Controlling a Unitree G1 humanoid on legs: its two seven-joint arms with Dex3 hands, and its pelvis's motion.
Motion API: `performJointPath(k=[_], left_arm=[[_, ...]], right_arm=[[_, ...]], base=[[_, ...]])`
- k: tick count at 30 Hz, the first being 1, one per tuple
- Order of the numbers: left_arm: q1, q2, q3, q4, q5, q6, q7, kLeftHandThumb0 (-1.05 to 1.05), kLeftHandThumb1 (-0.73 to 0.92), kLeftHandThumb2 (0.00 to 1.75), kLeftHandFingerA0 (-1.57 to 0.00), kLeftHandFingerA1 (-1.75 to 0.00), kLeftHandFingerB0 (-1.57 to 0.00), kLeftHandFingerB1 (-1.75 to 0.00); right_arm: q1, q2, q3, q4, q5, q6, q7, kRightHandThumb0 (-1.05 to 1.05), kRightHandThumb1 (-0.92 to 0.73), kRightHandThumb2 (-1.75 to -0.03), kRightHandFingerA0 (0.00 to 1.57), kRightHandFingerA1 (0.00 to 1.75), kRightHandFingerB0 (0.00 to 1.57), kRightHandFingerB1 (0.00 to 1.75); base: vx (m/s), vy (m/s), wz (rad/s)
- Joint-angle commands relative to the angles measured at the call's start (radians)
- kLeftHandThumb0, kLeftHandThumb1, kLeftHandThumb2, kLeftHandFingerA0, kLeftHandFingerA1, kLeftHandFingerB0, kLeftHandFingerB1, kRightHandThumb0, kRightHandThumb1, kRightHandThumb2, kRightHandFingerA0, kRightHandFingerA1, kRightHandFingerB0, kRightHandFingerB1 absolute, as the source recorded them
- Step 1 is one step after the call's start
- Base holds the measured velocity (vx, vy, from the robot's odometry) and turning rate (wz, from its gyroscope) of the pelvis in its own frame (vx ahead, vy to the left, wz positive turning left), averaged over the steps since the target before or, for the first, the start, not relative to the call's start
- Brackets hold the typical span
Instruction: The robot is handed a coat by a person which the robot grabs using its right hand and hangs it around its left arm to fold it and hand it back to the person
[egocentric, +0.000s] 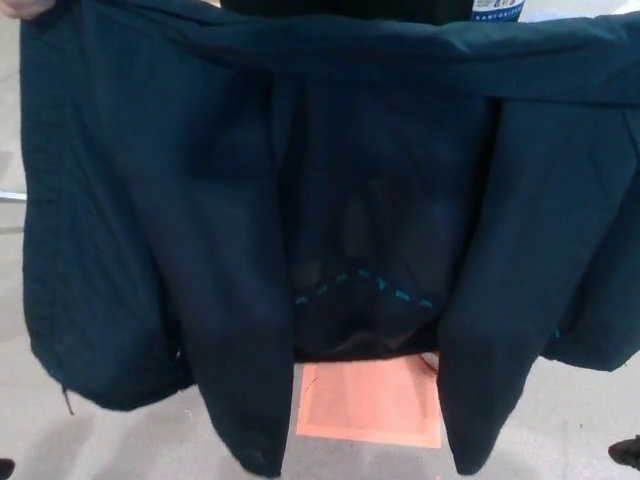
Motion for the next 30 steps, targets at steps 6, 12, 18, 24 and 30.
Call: performJointPath(k=[6, 12, 18, 24, 30], left_arm=[[0.028, 0.007, 0.000, 0.027, 0.012, -0.078, -0.032, -0.65, 0.92, 0.71, -0.14, -0.30, -0.12, -0.29], [0.053, 0.000, 0.001, 0.014, 0.009, -0.132, -0.049, -0.69, 0.92, 0.70, -0.20, -0.30, -0.23, -0.30], [0.061, -0.004, -0.008, 0.004, 0.018, -0.153, -0.047, -0.69, 0.92, 0.71, -0.20, -0.31, -0.19, -0.30], [0.066, 0.000, -0.030, -0.005, 0.042, -0.160, -0.011, -0.65, 0.92, 0.69, -0.27, -0.33, -0.22, -0.31], [0.077, 0.004, -0.042, -0.007, 0.050, -0.163, -0.007, -0.65, 0.92, 0.68, -0.30, -0.34, -0.24, -0.31]], right_arm=[[0.036, -0.039, 0.003, -0.009, -0.017, -0.073, 0.023, -0.33, -0.60, -1.12, 0.00, 0.49, 0.00, 0.47], [0.184, -0.049, -0.076, -0.330, 0.081, -0.191, 0.097, -0.33, -0.61, -1.12, 0.00, 0.48, 0.00, 0.47], [0.443, -0.108, -0.135, -0.913, 0.152, -0.136, 0.189, -0.64, -0.89, -0.67, 0.21, 0.31, 0.20, 0.29], [0.679, -0.173, -0.197, -1.448, 0.234, -0.140, 0.269, -0.67, -0.86, -0.66, 0.23, 0.31, 0.17, 0.28], [0.799, -0.152, -0.272, -1.790, 0.452, -0.226, 0.278, -0.58, -0.83, -0.65, 0.35, 0.36, 0.24, 0.31]], base=[[0.03, -0.003, 0.01], [0.01, 0.000, 0.00], [0.00, 0.000, 0.00], [0.00, 0.000, 0.00], [0.00, 0.000, 0.00]])
